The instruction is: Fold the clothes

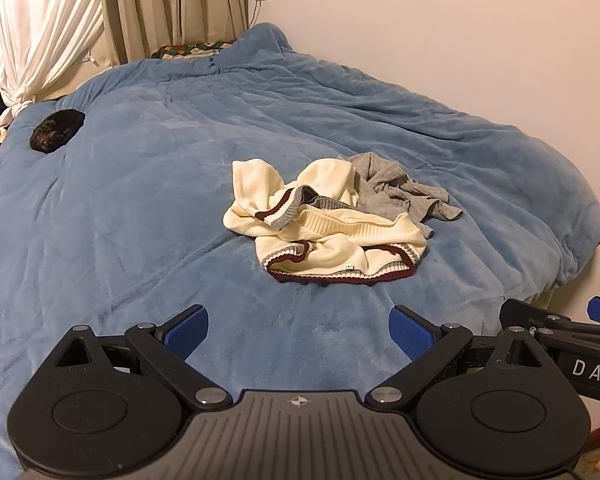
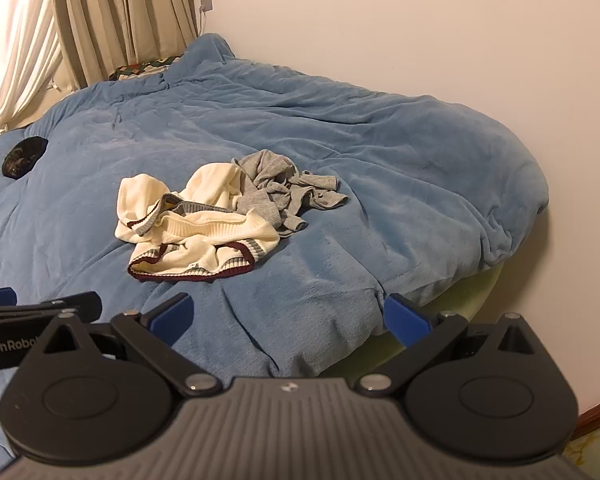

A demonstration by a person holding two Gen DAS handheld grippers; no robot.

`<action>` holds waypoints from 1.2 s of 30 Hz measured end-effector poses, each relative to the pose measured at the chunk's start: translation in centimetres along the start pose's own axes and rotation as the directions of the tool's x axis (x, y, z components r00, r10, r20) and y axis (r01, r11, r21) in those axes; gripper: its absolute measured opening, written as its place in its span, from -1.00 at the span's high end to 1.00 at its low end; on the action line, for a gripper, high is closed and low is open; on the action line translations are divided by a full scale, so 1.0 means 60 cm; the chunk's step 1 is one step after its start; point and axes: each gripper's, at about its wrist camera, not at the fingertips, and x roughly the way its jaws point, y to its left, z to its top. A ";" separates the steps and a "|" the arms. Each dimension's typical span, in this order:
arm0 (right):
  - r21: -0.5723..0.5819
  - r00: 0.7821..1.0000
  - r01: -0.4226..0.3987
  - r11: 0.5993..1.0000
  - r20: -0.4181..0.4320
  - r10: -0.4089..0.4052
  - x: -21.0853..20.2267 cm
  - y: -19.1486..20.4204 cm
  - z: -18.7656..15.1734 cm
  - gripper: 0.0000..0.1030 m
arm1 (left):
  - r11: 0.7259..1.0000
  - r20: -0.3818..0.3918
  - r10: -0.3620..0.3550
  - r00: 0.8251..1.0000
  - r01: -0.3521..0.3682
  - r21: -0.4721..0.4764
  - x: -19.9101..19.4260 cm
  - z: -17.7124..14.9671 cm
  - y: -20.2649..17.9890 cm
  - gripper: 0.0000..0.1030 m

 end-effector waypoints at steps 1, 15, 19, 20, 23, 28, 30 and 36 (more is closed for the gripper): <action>0.000 1.000 0.001 1.000 0.001 -0.001 0.000 0.000 0.000 -0.99 | 1.000 0.001 0.002 1.000 -0.002 0.001 0.000 0.000 0.000 -0.90; -0.008 1.000 0.008 1.000 -0.010 -0.008 0.007 0.004 -0.007 -0.99 | 1.000 -0.009 0.013 1.000 -0.013 -0.012 0.008 -0.008 0.007 -0.90; 0.003 1.000 0.010 1.000 -0.012 -0.010 0.010 0.002 -0.008 -0.99 | 1.000 -0.009 0.020 1.000 -0.020 -0.005 0.010 -0.012 0.007 -0.90; 0.004 1.000 0.014 1.000 -0.009 -0.014 0.011 0.002 -0.010 -0.99 | 1.000 -0.007 0.016 1.000 -0.016 -0.005 0.010 -0.012 0.008 -0.90; 0.004 1.000 0.022 1.000 0.007 -0.022 0.013 -0.001 -0.011 -0.99 | 1.000 0.004 0.000 1.000 0.000 -0.011 0.008 -0.015 0.011 -0.89; 0.000 0.999 0.038 0.999 0.017 -0.038 0.022 -0.004 -0.015 -0.99 | 1.000 0.022 -0.028 0.999 0.028 0.004 0.006 -0.018 0.013 -0.84; -0.006 0.998 0.049 0.999 0.024 -0.049 0.024 -0.003 -0.017 -0.99 | 1.000 0.024 -0.007 1.000 0.006 0.020 0.010 -0.020 0.012 -0.81; -0.058 0.998 0.049 0.997 0.037 -0.047 0.031 0.006 -0.026 -0.99 | 0.998 -0.005 -0.064 0.998 0.064 -0.026 0.028 -0.027 0.026 -0.62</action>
